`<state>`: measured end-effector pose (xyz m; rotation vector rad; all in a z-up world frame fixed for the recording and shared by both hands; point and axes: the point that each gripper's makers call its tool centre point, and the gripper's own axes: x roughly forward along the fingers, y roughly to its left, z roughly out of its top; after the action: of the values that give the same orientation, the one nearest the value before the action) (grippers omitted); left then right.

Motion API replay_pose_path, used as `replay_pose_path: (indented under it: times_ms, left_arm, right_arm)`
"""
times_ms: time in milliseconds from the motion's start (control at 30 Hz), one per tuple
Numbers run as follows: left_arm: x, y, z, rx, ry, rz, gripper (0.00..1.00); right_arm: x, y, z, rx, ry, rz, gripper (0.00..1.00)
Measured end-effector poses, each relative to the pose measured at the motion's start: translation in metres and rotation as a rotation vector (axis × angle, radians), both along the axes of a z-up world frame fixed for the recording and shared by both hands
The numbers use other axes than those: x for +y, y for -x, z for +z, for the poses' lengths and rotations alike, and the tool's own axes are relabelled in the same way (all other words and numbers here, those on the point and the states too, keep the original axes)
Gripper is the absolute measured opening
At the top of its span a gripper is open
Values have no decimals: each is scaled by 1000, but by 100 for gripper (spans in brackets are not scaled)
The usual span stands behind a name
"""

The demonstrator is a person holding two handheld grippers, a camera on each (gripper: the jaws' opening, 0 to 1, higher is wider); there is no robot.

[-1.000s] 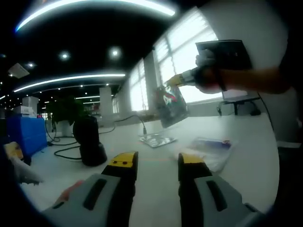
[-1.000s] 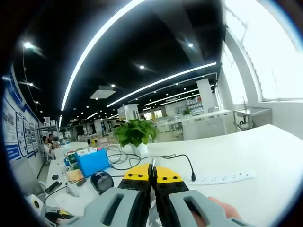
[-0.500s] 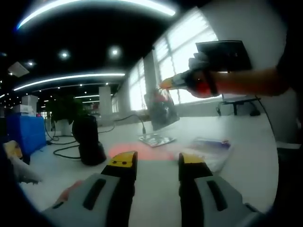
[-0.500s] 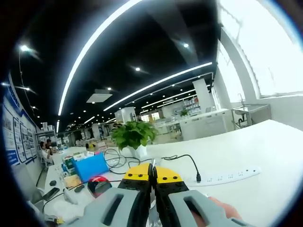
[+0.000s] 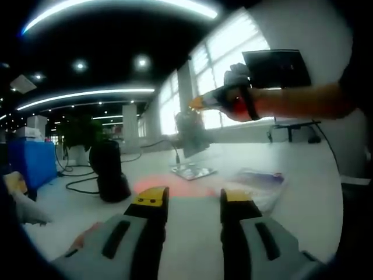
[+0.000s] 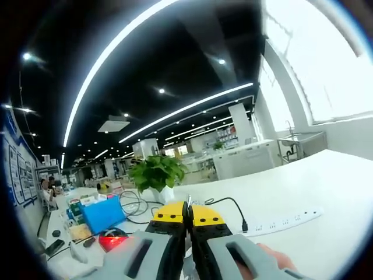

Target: Clip sheet goods on table flip sheet goods clip sheet goods scan sheet goods put sheet goods back to table

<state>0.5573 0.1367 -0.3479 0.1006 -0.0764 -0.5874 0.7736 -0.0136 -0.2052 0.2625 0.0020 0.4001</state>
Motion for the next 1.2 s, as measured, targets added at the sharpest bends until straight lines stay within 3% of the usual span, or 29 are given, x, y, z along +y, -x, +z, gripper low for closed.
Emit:
replay_pose_path:
  times_ms: [667, 1200]
  left_arm:
    - [0, 0, -1, 8, 7, -6, 29]
    - [-2, 1, 0, 7, 9, -15, 29]
  right_arm:
    - [19, -15, -12, 14, -85, -20, 0]
    - [36, -25, -21, 11, -108, -15, 0]
